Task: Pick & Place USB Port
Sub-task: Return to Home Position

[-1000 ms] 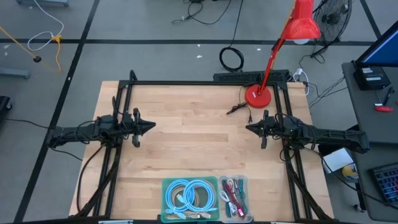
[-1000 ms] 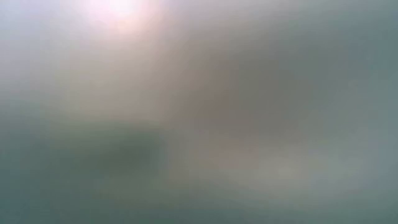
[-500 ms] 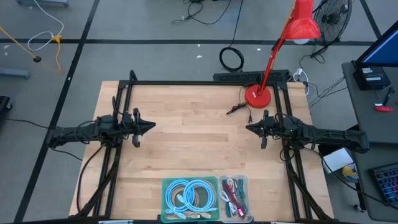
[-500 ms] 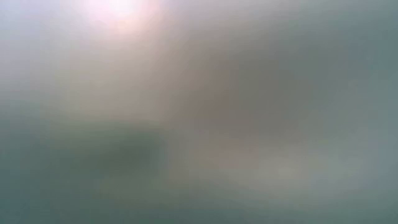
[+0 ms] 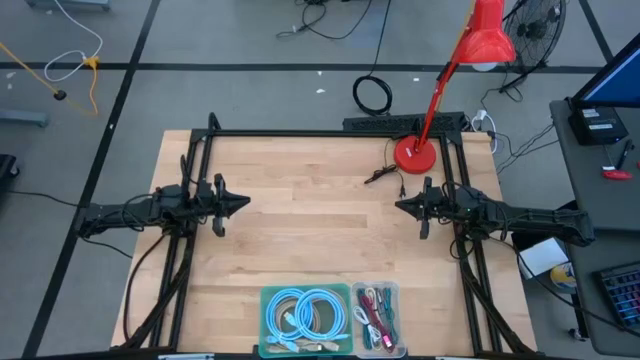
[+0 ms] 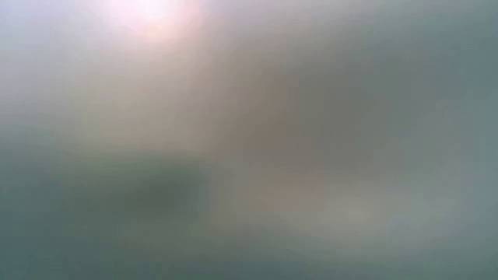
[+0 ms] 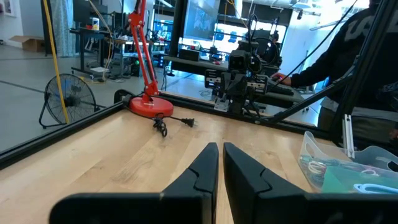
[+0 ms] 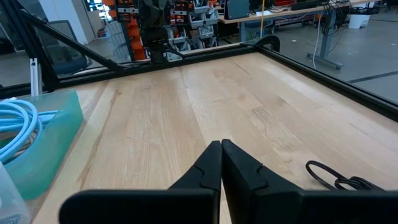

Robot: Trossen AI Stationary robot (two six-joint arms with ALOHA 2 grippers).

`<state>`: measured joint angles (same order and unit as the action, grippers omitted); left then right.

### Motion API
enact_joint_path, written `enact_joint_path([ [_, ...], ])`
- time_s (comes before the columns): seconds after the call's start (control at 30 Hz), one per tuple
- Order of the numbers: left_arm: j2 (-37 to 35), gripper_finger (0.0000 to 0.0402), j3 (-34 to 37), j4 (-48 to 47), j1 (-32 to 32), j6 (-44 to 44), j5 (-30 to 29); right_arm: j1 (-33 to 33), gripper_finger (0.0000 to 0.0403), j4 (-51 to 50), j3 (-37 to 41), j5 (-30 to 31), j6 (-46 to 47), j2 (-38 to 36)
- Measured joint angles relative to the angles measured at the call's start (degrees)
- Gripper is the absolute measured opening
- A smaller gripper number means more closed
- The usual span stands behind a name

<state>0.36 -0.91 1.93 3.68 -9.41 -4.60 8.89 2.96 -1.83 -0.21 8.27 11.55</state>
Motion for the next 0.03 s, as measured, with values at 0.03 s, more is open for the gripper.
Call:
enact_joint_path([
  [0.03, 0.0, 0.0026, 0.0, 0.0, 0.0, 0.0, 0.0, 0.0, 0.0000, 0.0, 0.0, 0.0, 0.0, 0.0],
])
